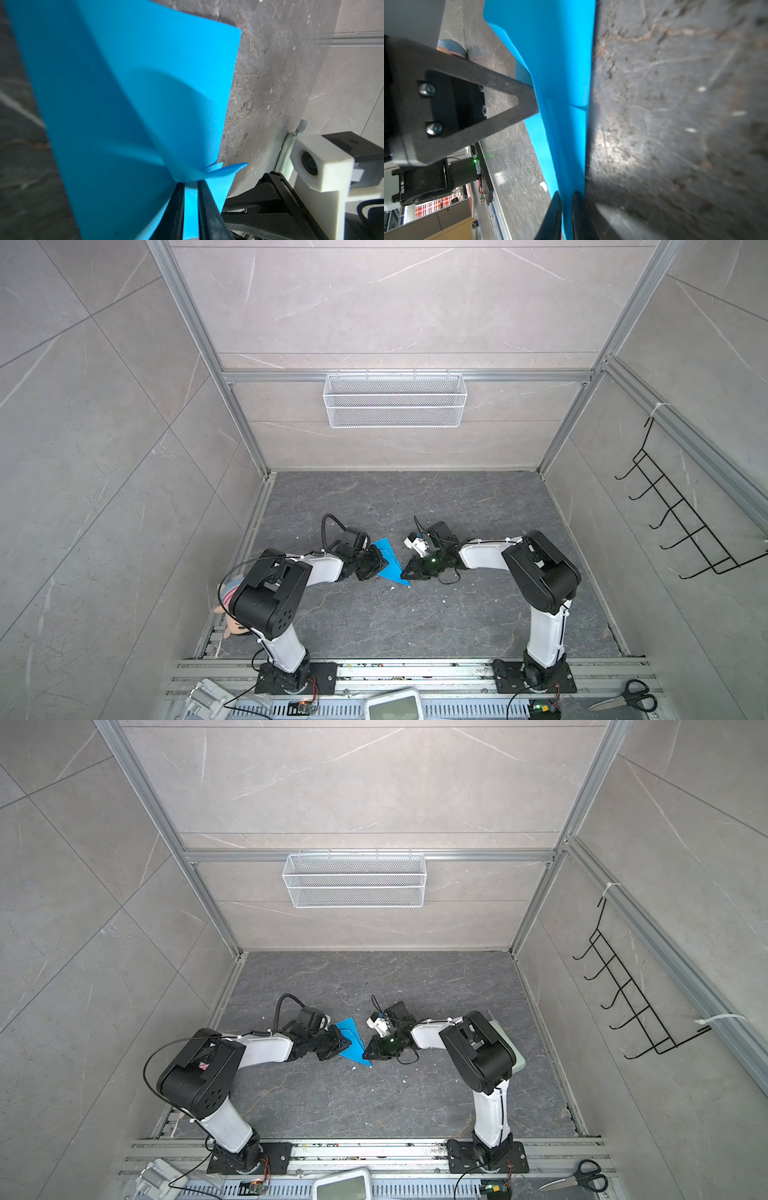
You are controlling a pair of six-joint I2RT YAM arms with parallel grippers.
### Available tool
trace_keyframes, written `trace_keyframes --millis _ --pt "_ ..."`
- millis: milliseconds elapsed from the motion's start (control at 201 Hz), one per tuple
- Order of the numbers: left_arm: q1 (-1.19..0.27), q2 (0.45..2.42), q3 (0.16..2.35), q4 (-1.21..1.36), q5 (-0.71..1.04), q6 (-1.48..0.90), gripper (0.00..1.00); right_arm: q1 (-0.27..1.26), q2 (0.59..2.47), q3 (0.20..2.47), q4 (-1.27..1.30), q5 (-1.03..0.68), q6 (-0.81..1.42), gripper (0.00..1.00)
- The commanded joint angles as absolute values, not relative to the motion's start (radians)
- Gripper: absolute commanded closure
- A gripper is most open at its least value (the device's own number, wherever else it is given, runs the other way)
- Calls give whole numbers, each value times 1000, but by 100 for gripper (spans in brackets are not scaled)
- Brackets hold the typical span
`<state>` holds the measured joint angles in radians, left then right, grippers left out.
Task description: Fold a paper plane with a square sheet of paper (pick it up from the middle)
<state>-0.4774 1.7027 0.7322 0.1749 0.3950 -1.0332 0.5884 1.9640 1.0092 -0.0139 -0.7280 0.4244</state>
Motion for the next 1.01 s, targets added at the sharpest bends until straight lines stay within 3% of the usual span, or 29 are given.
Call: trace_keyframes --millis 0,339,558,1001 --pt "-477 1712 762 193 407 -1033 82 592 2042 990 -85 -597 393 83" --pt "-477 1728 749 137 379 -1042 82 598 1918 986 3 -629 337 74" --pt "-477 1740 752 117 374 -1058 82 609 1856 1001 -13 -540 292 68" --pt "-476 1749 755 92 374 -1071 82 682 1944 1146 -73 -431 247 65"
